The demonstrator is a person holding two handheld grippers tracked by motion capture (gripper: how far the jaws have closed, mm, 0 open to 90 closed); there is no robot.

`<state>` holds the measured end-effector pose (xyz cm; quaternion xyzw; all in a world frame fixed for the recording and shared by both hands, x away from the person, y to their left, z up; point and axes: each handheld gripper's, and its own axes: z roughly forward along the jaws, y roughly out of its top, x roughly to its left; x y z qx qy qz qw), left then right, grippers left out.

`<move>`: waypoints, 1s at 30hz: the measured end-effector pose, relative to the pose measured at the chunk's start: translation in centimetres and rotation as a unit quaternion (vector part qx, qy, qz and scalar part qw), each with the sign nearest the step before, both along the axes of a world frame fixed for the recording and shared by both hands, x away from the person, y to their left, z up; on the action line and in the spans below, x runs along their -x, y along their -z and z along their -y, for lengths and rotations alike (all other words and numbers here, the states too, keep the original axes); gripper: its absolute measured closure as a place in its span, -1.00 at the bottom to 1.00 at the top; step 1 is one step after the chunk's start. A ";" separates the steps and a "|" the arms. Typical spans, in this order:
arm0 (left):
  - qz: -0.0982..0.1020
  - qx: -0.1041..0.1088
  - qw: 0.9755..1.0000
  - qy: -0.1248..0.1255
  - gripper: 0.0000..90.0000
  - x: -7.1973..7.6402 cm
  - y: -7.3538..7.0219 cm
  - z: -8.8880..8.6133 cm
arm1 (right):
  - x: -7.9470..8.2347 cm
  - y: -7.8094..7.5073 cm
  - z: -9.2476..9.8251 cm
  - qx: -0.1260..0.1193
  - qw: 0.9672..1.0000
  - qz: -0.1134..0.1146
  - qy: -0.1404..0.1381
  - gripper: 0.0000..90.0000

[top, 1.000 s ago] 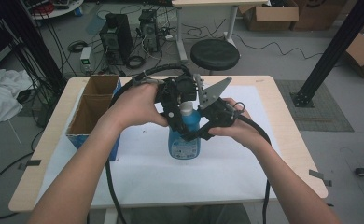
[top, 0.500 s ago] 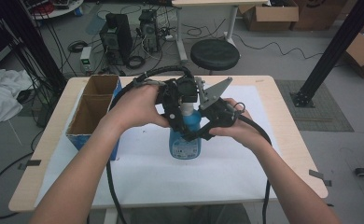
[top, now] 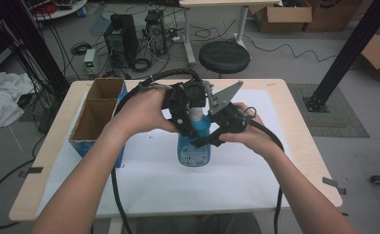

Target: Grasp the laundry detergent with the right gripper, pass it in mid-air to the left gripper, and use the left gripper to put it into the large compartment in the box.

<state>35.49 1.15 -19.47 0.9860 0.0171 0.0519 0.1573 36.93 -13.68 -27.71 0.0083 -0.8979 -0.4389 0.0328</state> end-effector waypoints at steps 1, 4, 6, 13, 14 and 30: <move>-0.002 0.000 1.000 -0.001 -0.41 0.0 0.0 0.0 | 0.0 0.0 0.0 0.000 1.000 0.001 0.000 0.01; -0.003 -0.001 1.000 0.002 -0.38 -0.1 0.0 -0.1 | 0.0 0.0 0.0 0.001 1.000 0.001 0.001 0.01; -0.002 -0.001 1.000 0.001 -0.35 0.0 0.0 -0.1 | 0.0 0.0 0.0 0.000 1.000 0.001 0.000 0.01; -0.003 0.001 1.000 0.002 -0.29 0.0 0.0 0.0 | 0.1 0.0 -0.2 0.003 1.000 0.002 -0.002 0.01; -0.002 0.001 1.000 0.002 -0.29 0.0 0.0 0.0 | 0.1 0.0 -0.2 0.003 1.000 0.002 -0.001 0.01; -0.018 0.006 1.000 0.003 -0.15 -0.2 0.1 0.0 | 0.1 0.2 -0.2 0.014 1.000 0.011 -0.001 0.01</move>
